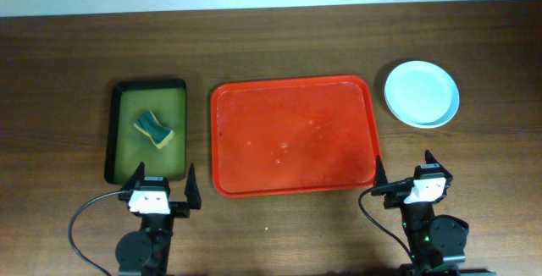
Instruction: Clean dirty plates on tray and stack at the side
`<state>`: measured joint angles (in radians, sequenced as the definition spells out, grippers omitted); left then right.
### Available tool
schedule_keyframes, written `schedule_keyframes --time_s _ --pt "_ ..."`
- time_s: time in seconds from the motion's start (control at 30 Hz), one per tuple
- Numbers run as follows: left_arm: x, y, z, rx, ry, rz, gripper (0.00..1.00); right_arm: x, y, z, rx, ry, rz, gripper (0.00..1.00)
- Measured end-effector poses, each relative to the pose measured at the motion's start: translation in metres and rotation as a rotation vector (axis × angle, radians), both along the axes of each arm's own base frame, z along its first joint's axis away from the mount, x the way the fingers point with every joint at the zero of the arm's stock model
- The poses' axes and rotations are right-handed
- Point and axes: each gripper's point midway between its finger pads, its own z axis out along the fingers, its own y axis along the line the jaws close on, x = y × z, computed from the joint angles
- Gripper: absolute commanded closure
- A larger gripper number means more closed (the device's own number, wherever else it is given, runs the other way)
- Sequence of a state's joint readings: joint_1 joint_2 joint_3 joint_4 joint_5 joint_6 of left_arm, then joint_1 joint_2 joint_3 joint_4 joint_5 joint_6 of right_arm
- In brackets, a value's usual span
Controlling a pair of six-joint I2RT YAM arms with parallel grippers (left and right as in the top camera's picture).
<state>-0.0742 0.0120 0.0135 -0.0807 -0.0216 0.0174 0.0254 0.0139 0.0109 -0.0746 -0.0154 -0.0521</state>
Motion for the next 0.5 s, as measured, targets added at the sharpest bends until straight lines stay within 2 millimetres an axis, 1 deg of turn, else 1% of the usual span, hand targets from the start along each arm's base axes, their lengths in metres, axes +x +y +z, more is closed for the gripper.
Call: schedule_keyframes --time_s 0.17,0.5 --pt "0.0002 0.0039 0.0001 0.069 -0.003 0.017 0.01 0.0000 0.0000 0.0000 0.000 0.000 0.000 0.01" --pt "0.0002 0.0066 0.0002 0.094 -0.004 0.031 0.01 0.0000 0.0000 0.0000 0.000 0.000 0.000 0.01"
